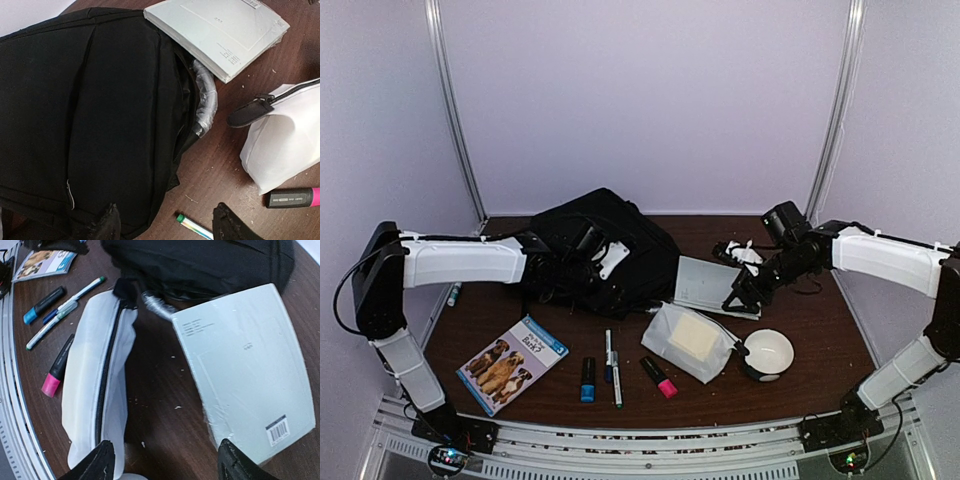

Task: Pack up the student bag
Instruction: Pick up the book at the center of the board.

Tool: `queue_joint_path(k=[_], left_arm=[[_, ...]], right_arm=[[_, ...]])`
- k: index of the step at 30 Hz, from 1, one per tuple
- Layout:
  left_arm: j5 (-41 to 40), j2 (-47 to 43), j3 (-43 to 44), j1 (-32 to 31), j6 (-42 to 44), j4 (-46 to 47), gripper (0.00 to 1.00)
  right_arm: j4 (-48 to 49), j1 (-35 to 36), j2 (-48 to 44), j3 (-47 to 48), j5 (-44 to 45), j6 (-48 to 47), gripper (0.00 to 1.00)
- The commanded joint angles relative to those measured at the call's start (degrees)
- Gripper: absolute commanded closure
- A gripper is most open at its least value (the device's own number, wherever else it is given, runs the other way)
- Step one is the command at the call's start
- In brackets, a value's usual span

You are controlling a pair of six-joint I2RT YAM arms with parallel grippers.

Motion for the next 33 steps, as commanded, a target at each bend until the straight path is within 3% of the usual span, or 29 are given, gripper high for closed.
queue_joint_path(k=[1,10,14,17,22,27,33], left_arm=[[0.84,-4.06,-3.38,-0.05,-3.59,3.77,0.34],[-3.88,-2.50,-2.34,-0.09,-1.03,1.92,0.32],[-5.65,2.62,4.03,0.04,4.34,-0.99,0.31],[-6.12,5.95,8.85,0.04,6.64,-3.43,0.31],[-3.14,6.25,12.55,0.02,4.87,-4.39,0.31],[4.20,8.75,15.38,0.10,1.06,-0.01,0.31],[13.89,17.49,23.19,0.13,-13.04,4.95,0.32]], right_arm=[[-1.80,3.63,2.06,2.03,-0.55,-0.01,0.29],[-5.53,4.52,11.67,12.42,2.68,0.37,0.32],[-1.59,5.93,14.34,13.73,14.49,0.87,0.32],[-4.47,4.57,19.44,19.68,19.66,1.91,0.33],[-9.04,3.27,24.23,24.67,22.99,2.50,0.24],[-10.77,-1.65,27.26,28.45,17.00,6.44,0.02],[-9.36,-10.65,29.65,27.76,5.25,17.23,0.00]])
